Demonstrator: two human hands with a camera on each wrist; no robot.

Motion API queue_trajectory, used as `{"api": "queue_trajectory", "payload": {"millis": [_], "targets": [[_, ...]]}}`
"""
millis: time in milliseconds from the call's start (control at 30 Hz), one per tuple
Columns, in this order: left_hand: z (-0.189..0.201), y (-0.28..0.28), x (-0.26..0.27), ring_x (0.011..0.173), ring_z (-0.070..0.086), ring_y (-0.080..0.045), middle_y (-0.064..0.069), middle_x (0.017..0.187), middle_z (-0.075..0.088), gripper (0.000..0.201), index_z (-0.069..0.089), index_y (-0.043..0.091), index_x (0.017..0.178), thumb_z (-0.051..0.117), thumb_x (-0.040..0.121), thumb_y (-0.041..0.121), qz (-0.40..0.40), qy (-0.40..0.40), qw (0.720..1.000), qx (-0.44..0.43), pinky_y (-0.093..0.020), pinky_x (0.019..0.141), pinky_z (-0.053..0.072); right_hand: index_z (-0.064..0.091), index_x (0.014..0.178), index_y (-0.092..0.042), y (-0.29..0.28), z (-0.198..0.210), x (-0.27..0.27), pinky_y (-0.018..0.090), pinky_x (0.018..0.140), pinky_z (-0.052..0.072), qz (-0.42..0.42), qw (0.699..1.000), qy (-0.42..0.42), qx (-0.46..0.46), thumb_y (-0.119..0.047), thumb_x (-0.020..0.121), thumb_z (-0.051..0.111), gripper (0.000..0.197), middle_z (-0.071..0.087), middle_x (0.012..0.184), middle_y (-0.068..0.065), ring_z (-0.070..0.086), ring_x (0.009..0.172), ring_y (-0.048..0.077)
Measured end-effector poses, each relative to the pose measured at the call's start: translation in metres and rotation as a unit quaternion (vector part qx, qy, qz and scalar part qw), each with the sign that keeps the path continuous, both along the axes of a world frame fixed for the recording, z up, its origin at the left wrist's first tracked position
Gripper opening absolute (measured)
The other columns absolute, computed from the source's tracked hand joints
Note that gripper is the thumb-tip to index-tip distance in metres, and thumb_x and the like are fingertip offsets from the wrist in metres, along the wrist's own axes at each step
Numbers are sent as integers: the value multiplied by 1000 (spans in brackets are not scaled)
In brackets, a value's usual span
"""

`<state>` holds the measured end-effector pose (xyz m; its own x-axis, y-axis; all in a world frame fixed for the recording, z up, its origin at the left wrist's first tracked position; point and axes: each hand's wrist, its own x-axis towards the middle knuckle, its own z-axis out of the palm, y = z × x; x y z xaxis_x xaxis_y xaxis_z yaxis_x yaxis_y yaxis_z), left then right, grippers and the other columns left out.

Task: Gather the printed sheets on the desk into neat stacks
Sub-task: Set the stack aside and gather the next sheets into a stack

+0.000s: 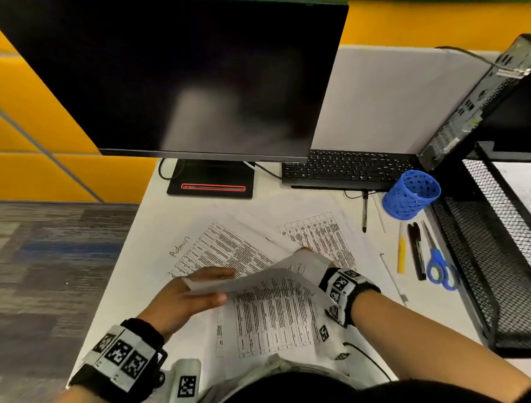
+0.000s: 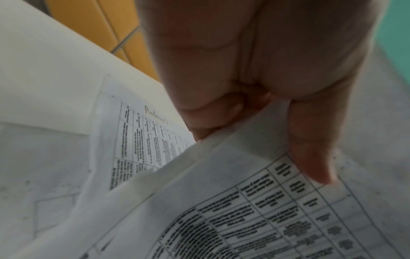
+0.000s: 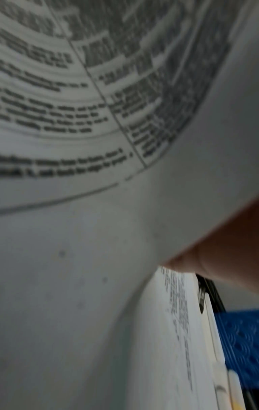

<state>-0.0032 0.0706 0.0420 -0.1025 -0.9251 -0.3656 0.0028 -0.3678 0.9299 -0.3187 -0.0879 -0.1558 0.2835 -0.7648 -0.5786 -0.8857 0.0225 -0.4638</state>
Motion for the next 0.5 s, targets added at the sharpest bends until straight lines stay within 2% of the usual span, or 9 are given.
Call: {"api": "queue_trajectory", "payload": {"millis": [33,67,100,133,167,233,333,433,500], "targets": [[1,1,0,110,63,-11,2,113,72,52,77,20,98,82,50,39,-11,-16,1000,0,-30,92,47,56,101,-52,3,1,6,37,83,56,3,1000,-13,2,-54,71,56,30,69,97,-15,66,84,7],[1,3,0,109,64,-10,3,112,72,51,77,20,97,81,51,41,-17,-26,1000,1,-31,94,46,57,96,-51,17,31,22,40,89,53,-4,999,-29,17,-55,72,55,24,67,93,-19,62,85,5],[0,6,1,106,65,-10,2,109,74,54,78,20,96,83,49,45,-19,-35,999,3,-31,93,47,60,96,-46,33,88,40,41,99,45,-28,999,-27,13,-52,77,55,21,63,91,-23,57,88,5],[0,8,1,102,67,-11,0,104,75,58,78,21,94,84,45,52,-22,-44,999,3,-31,92,48,62,99,-42,42,127,49,37,103,38,-46,999,-7,-4,-48,83,55,18,59,90,-22,52,89,6],[-1,10,3,99,69,-13,-1,100,76,60,79,21,91,83,43,57,-23,-51,998,3,-30,91,49,64,103,-37,43,142,49,32,97,39,-73,997,6,-19,-43,87,54,20,59,88,-15,51,85,8],[-1,13,4,95,70,-15,-3,95,77,58,80,19,86,83,42,57,-27,-56,998,3,-30,90,50,67,106,-28,44,161,39,23,79,43,-108,992,1,-61,-38,91,53,23,65,90,-6,54,77,11],[-3,13,6,91,71,-17,-6,91,77,64,80,15,82,86,35,58,-18,-47,999,5,-25,84,53,69,105,-19,40,167,15,29,84,48,-148,985,-21,-86,-28,90,57,21,70,99,4,61,91,23],[-4,11,6,90,71,-19,-8,90,77,68,79,12,83,87,34,57,-23,-49,999,3,-21,79,54,70,101,-18,34,170,-10,24,74,40,-167,981,-51,-83,-22,87,62,16,67,88,1,58,87,20],[-3,9,4,92,70,-18,-6,93,77,69,78,14,87,85,36,60,-31,-56,998,-6,-19,78,52,69,85,-21,35,172,-24,24,64,39,-191,974,-94,-76,-17,86,63,7,63,79,0,55,79,17]]}}
